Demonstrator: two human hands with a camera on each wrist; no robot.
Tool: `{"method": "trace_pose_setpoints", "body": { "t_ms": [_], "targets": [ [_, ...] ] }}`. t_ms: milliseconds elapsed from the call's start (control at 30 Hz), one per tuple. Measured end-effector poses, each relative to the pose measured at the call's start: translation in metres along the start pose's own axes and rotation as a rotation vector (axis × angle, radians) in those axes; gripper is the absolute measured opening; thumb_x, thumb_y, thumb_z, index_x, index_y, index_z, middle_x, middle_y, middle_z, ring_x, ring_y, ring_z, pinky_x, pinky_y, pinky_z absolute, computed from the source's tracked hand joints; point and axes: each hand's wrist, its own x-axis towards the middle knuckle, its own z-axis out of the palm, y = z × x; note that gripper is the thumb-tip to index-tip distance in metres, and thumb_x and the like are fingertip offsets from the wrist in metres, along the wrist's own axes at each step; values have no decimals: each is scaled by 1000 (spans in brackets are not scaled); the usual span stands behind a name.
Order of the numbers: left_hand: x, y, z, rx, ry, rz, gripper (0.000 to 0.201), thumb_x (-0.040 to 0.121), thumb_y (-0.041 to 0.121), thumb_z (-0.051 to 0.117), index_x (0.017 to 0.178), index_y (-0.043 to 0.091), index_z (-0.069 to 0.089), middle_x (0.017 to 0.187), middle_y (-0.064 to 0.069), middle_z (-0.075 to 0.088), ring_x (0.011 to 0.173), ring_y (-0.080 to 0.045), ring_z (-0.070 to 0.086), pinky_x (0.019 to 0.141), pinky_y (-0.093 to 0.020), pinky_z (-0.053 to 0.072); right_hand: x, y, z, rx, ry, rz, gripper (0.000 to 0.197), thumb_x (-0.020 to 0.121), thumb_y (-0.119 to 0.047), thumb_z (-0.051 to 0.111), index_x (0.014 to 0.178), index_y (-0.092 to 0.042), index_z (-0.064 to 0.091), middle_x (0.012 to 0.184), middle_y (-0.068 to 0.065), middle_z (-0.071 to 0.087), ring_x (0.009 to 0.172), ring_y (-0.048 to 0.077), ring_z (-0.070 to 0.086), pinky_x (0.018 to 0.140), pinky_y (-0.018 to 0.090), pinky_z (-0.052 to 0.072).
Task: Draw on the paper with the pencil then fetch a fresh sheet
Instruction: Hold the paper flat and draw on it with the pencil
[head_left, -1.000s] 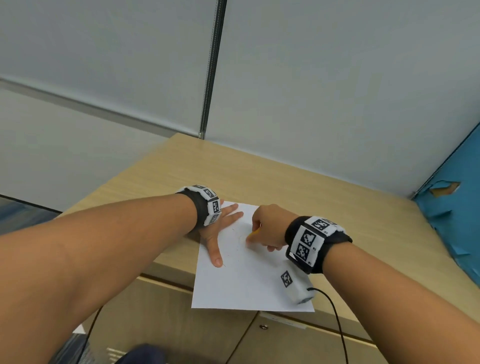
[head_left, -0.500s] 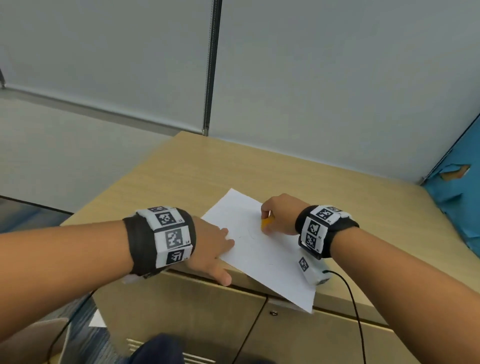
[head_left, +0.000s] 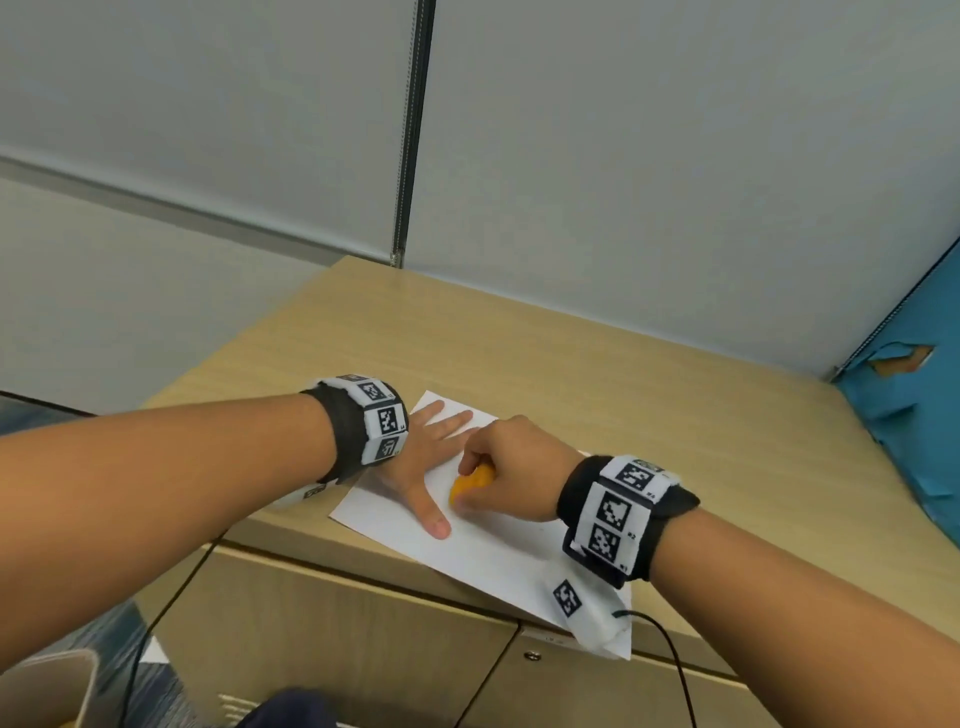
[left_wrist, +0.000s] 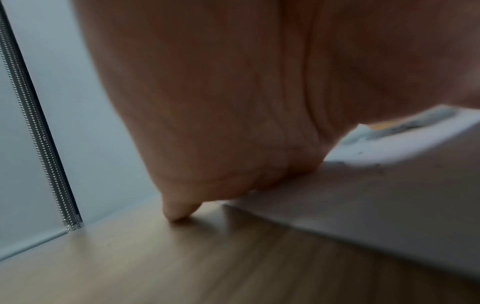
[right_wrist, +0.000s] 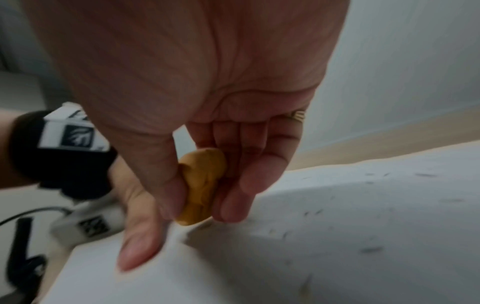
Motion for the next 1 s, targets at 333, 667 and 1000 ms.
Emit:
{"method": "trace_pose_setpoints", "body": {
  "t_ms": [333,667,1000],
  "targets": [
    [3,-2,0,12,-43,-15,131,60,92,57,151,41,-23,160,4,-34,147,-33,-29,115,-68,-4,19,-10,-9,-171,-42,62,19,84,-28,70,72,-16,62,73,2,61,65,20,58,55,29,47],
    [3,-1,1,12,-43,-32,135,55,94,57,150,44,-24,159,7,-36,147,-32,-30,114,-70,-2,23,-10,-11,-197,-58,67,18,86,-28,67,75,-16,61,77,3,63,66,20,59,55,30,49],
    [2,1,0,13,-38,-43,135,58,93,57,147,42,-30,158,5,-39,147,-33,-29,115,-68,-6,24,9,-9,-188,25,96,22,84,-34,68,87,-12,68,86,6,67,79,27,67,69,37,59]
  ]
}}
